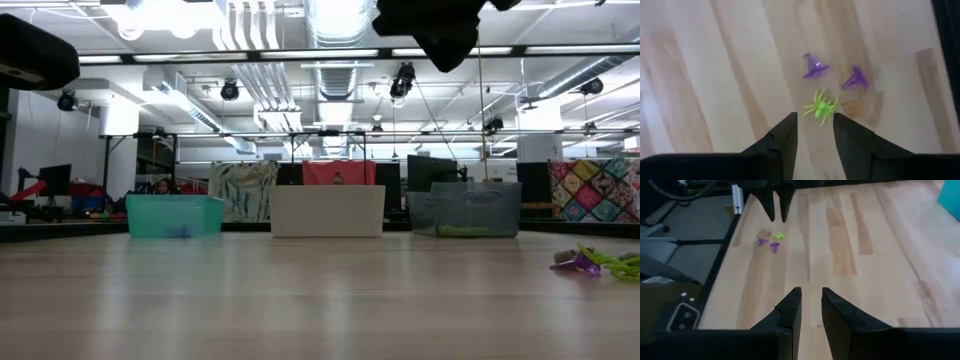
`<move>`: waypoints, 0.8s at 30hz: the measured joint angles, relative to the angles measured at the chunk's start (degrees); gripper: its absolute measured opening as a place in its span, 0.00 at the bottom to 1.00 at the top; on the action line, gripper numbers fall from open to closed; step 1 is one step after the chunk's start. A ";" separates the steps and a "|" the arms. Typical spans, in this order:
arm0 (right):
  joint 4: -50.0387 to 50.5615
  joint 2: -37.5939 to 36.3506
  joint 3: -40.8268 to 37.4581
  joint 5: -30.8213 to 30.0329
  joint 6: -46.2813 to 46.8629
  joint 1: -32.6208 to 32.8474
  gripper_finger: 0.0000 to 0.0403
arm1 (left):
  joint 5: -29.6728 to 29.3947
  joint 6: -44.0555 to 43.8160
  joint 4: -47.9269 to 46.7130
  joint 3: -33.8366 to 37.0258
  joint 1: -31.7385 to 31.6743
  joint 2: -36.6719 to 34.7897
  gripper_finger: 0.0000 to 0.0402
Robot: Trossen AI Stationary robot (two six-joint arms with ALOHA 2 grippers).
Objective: Sort Halloween decoration
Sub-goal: Put the green spider toy into the black bin
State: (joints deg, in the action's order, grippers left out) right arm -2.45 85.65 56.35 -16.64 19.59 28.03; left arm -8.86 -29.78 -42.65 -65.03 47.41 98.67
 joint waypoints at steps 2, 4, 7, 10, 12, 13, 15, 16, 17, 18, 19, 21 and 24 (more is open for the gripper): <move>-0.26 0.00 -0.01 -0.16 -0.02 0.64 0.16 | 0.00 0.13 -0.70 -1.31 0.24 1.23 0.30; -0.92 0.00 -0.01 -0.66 -0.09 1.10 0.16 | 0.00 0.19 -1.53 -2.30 0.52 2.35 0.33; -1.38 0.00 -0.01 -1.47 -0.68 1.35 0.16 | 0.00 0.17 -1.32 -2.81 0.91 3.50 0.36; -1.36 0.01 -0.01 -1.51 -0.62 1.35 0.16 | 0.02 -0.10 0.21 -2.40 1.31 3.74 0.39; -1.38 0.02 -0.01 -1.54 -0.61 1.35 0.16 | 0.04 -1.01 0.67 -1.59 1.42 3.74 0.39; -1.38 0.02 -0.01 -1.55 -0.52 1.35 0.16 | 0.03 -1.54 0.65 -1.11 1.48 3.74 0.39; -1.48 0.02 -0.01 -1.55 -0.04 1.35 0.16 | 0.04 -2.53 0.84 -0.24 1.56 3.80 0.39; -1.49 0.02 -0.01 -1.53 -0.02 1.35 0.16 | 0.04 -2.93 0.87 0.13 1.59 3.88 0.39; -1.49 0.02 -0.01 -1.53 -0.04 1.35 0.16 | 0.04 -3.33 0.86 0.45 1.67 4.03 0.39; -1.49 0.02 -0.01 -1.55 -0.04 1.35 0.16 | 0.04 -3.66 0.87 0.67 1.67 4.20 0.39; -1.49 0.02 -0.01 -1.63 -0.04 1.35 0.16 | 0.04 -3.87 0.94 0.69 1.67 4.37 0.39; -1.49 0.02 -0.01 -2.41 -0.04 1.35 0.16 | 0.04 -3.98 1.76 0.72 1.67 4.61 0.39; -1.49 0.03 -0.01 -3.54 -0.11 1.35 0.16 | 0.04 -3.91 2.66 0.72 1.67 4.98 0.39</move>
State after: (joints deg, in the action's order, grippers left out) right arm -3.95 85.67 56.34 -20.18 19.49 29.39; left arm -8.82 -33.69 -39.99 -64.31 49.08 103.65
